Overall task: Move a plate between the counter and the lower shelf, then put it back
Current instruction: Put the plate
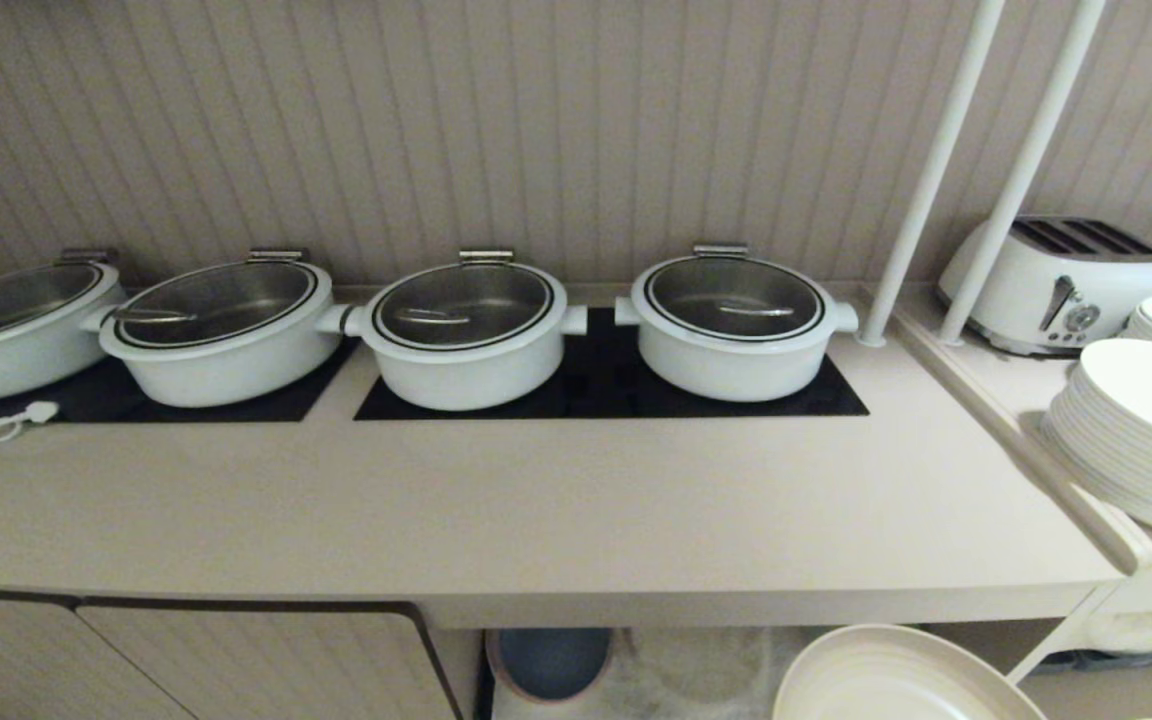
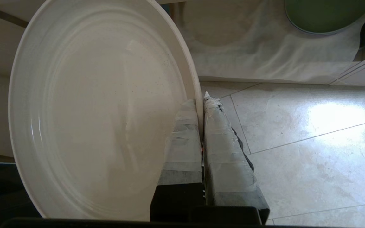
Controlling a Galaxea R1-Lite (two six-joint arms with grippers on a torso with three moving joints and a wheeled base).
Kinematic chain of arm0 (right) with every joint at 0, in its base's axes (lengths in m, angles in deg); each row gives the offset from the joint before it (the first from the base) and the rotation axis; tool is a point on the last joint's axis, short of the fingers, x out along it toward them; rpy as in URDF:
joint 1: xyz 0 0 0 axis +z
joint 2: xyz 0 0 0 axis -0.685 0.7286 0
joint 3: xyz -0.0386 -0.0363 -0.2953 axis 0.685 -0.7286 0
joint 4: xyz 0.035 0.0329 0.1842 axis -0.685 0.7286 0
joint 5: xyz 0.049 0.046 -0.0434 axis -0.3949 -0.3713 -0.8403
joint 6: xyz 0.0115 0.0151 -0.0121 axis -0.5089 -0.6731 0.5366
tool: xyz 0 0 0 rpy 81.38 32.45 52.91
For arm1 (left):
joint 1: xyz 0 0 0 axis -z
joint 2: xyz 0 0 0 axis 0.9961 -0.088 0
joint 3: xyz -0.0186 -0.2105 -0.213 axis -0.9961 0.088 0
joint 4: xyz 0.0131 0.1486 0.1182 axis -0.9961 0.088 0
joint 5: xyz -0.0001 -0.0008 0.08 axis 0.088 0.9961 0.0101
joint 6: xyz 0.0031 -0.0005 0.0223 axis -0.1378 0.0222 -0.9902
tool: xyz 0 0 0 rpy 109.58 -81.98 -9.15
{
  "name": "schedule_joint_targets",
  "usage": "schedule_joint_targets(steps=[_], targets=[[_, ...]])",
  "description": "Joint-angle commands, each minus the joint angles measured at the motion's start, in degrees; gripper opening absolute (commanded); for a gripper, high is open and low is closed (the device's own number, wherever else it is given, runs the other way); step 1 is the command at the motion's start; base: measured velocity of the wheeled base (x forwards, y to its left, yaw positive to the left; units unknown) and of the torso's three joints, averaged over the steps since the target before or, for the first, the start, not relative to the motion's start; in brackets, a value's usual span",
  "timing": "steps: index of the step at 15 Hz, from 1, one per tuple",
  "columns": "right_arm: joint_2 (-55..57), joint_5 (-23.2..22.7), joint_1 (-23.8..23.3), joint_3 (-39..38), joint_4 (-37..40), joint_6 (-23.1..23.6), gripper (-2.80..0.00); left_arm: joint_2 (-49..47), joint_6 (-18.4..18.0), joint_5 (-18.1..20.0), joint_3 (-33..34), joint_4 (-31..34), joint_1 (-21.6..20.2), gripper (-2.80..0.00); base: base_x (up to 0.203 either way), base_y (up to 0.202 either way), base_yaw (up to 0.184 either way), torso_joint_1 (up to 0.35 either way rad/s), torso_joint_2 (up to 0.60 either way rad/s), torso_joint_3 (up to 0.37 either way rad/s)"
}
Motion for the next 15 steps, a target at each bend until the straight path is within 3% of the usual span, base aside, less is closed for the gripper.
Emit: schedule_joint_targets(steps=[1, 15], targets=[[-0.2, -0.1, 0.7, 0.0, 0.0, -0.1, -2.80, 0.0, 0.0, 0.0, 0.0, 0.0, 0.0, -2.80, 0.000, 0.000, 0.000, 0.000, 0.00, 0.000], [-0.2, 0.0, 0.6, 0.0, -1.0, 0.0, -2.80, 0.0, 0.1, 0.0, 0.0, 0.0, 0.0, -2.80, 0.000, 0.000, 0.000, 0.000, 0.00, 0.000]])
